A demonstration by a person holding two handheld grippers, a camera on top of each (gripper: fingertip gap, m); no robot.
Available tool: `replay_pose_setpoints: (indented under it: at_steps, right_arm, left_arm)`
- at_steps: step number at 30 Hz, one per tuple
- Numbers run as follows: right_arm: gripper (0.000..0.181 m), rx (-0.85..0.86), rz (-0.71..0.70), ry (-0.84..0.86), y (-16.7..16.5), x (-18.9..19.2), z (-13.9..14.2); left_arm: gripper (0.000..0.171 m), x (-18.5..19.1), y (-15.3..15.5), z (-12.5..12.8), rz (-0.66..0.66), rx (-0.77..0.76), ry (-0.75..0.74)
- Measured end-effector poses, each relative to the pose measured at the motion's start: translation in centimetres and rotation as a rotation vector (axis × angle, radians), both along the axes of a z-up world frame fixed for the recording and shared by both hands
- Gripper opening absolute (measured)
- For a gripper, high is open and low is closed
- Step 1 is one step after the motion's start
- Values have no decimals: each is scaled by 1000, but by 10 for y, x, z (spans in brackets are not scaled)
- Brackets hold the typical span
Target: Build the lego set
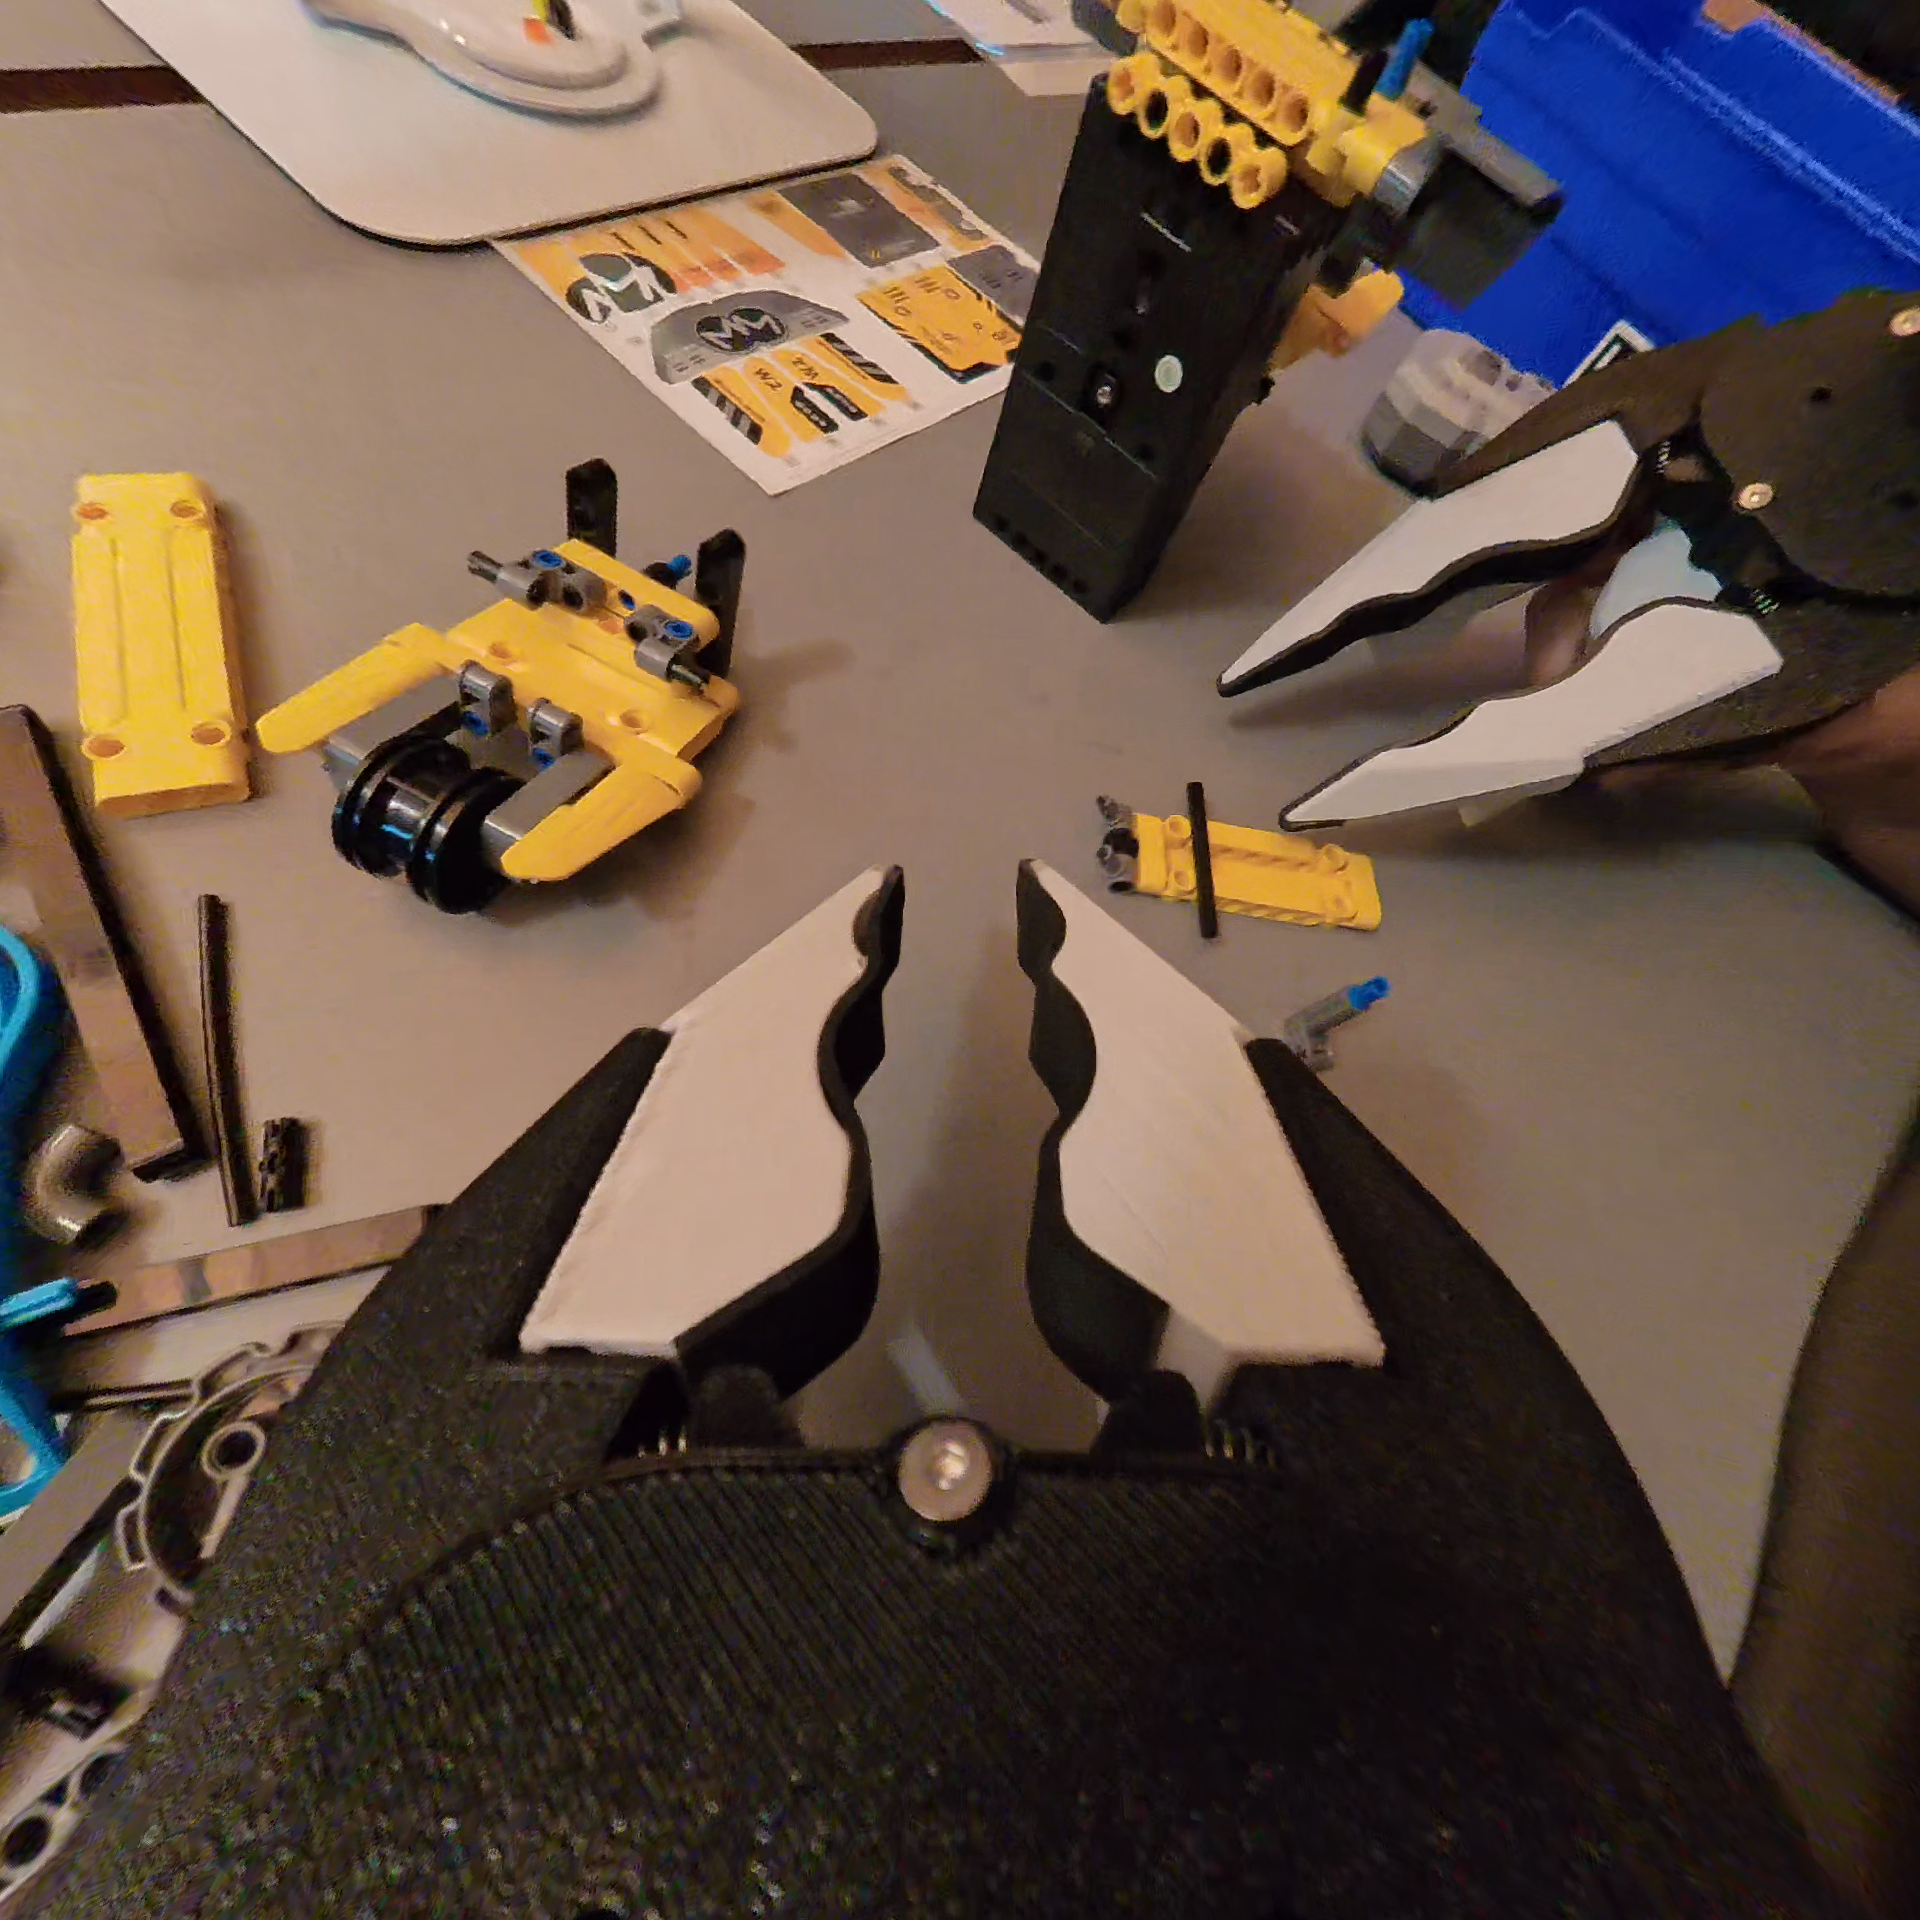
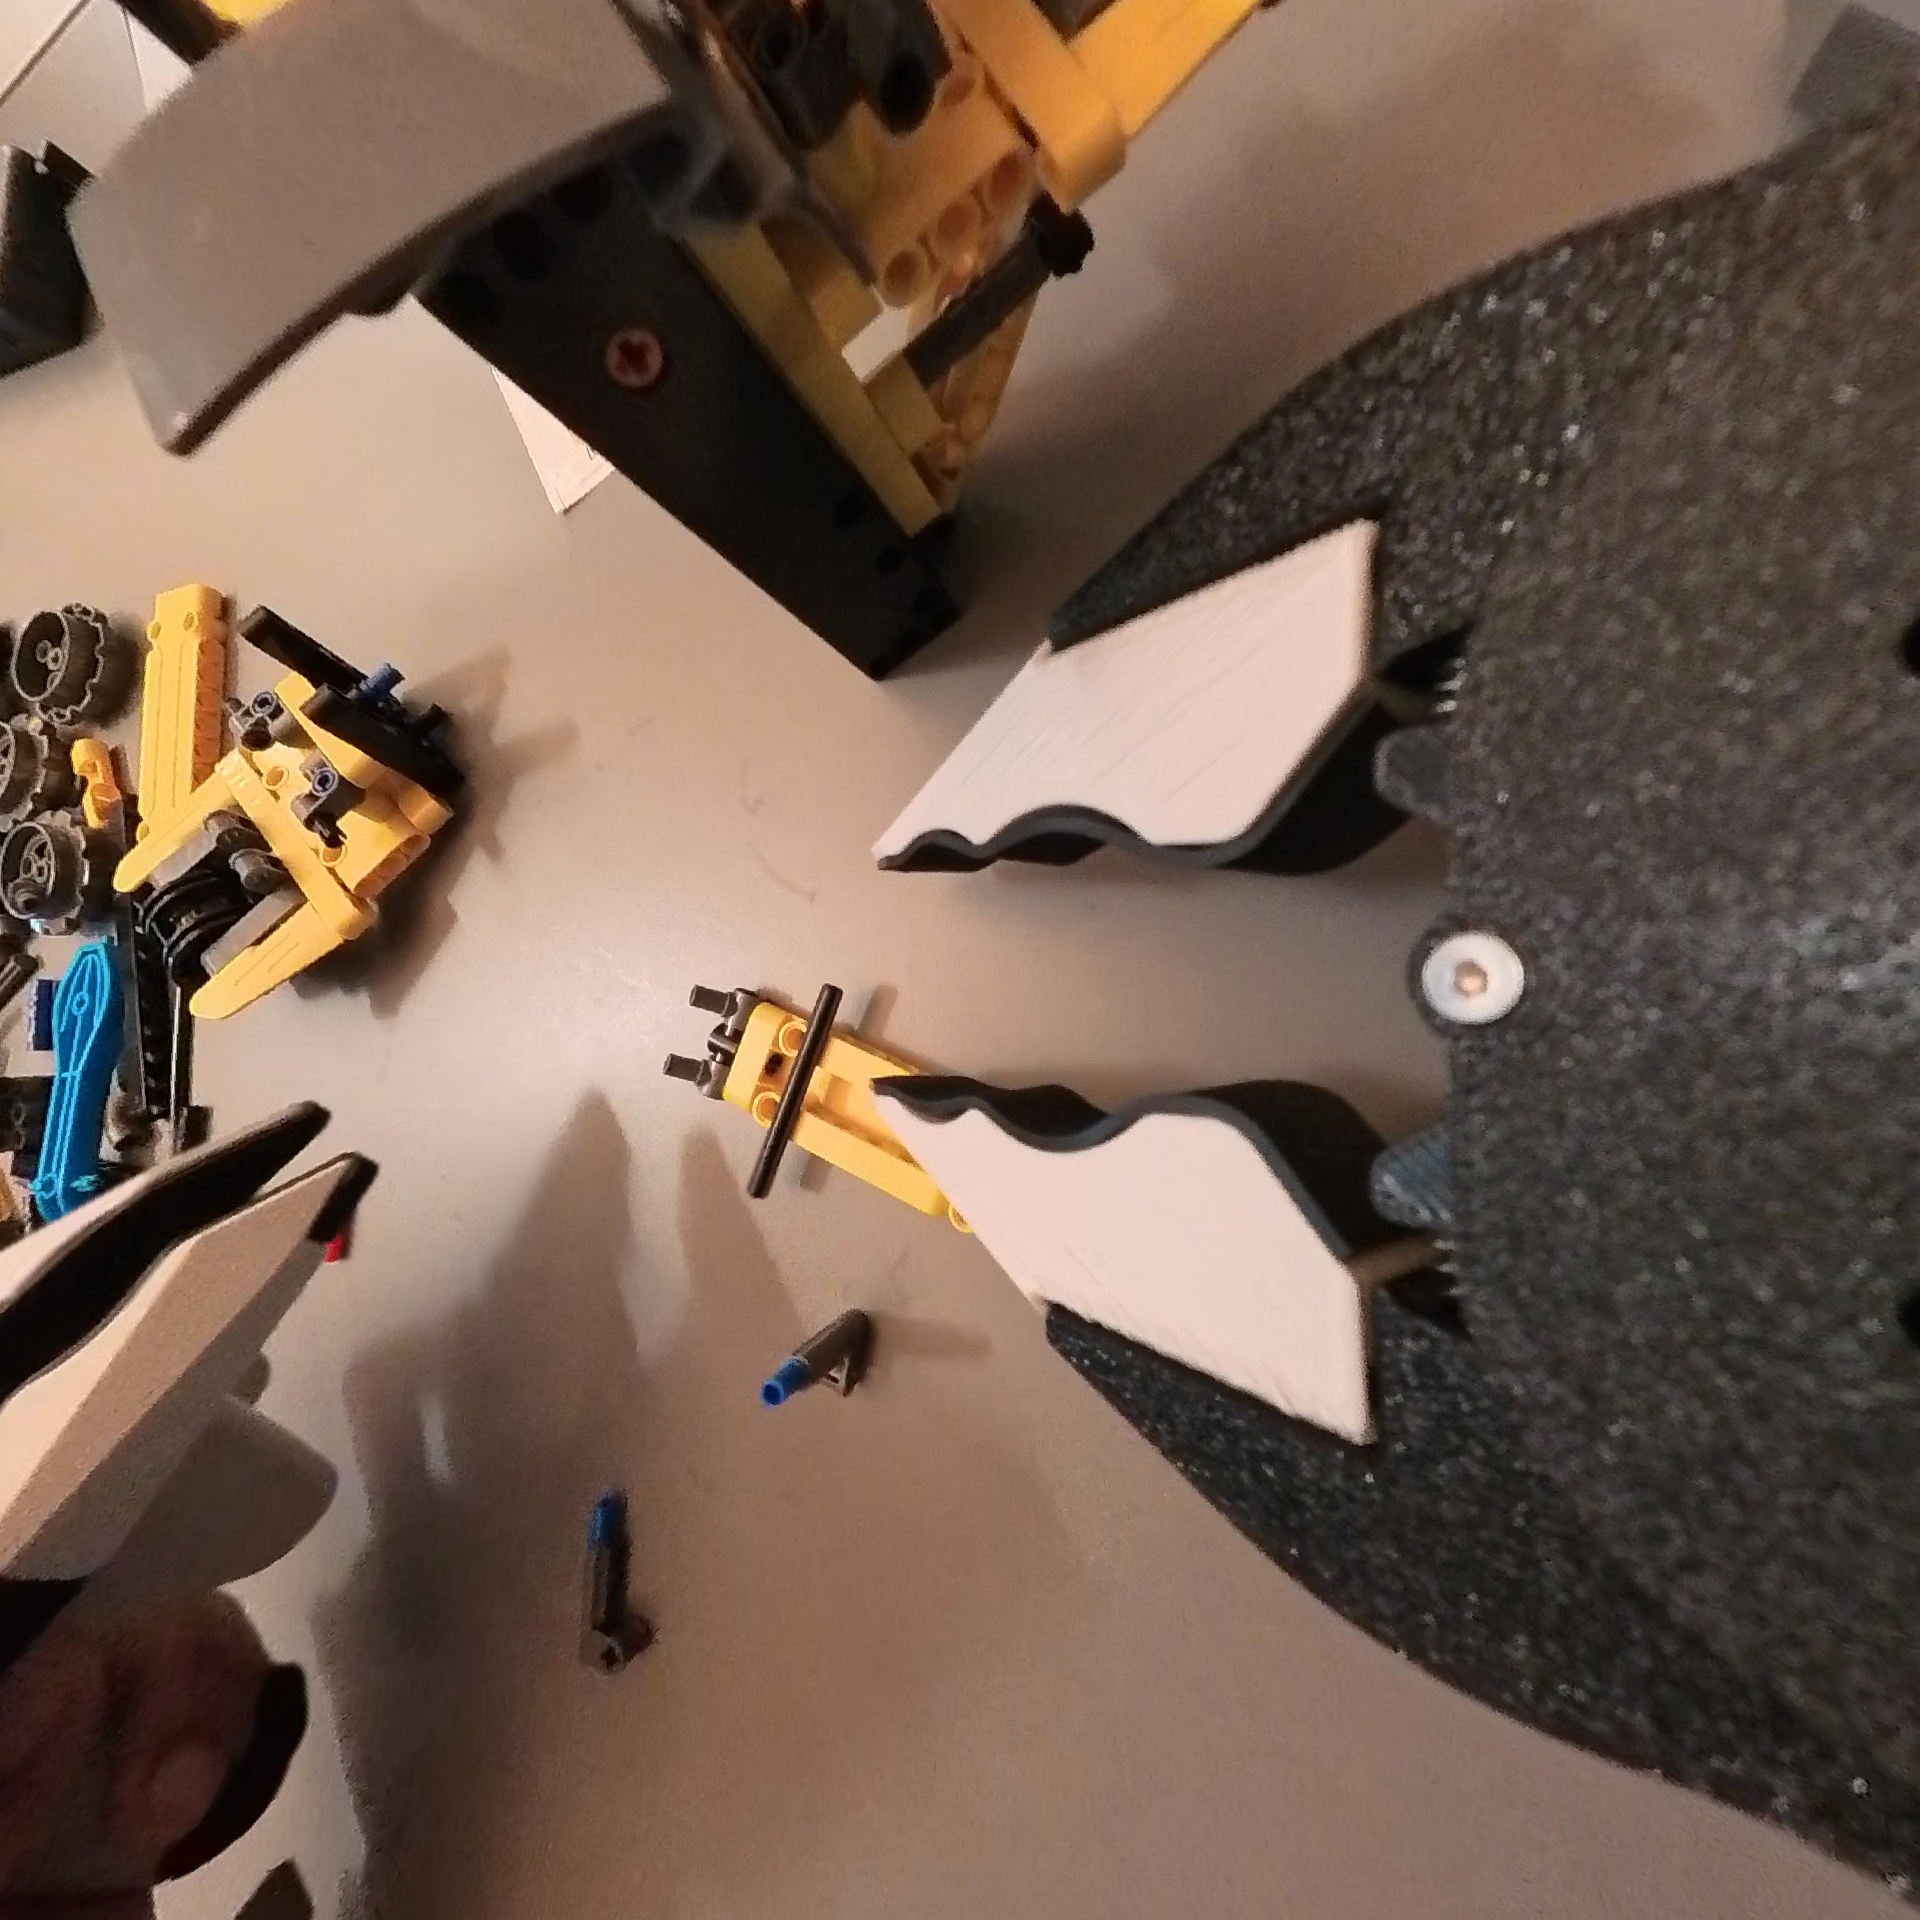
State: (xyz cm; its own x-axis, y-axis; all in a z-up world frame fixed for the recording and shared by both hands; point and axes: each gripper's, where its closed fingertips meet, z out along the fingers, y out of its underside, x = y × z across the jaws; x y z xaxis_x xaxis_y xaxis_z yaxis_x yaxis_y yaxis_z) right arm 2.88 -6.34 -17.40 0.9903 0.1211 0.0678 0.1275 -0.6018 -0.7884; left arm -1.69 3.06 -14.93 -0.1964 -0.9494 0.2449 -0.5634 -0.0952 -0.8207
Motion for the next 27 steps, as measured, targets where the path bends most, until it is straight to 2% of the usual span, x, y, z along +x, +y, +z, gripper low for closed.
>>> replay_pose_setpoints:
  at_steps: [8,17,27]
  right_arm:
    - [39,-5,-5,10,0,1,-1]
    - [39,-9,-11,21,0,2,-1]
    - [39,-13,-18,28,1,4,-2]
  left_arm:
    - [20,1,-17,-13,-75,3,22]
    - [21,2,-14,-15,-61,-55,49]
    - [24,3,-17,-22,-67,-18,87]
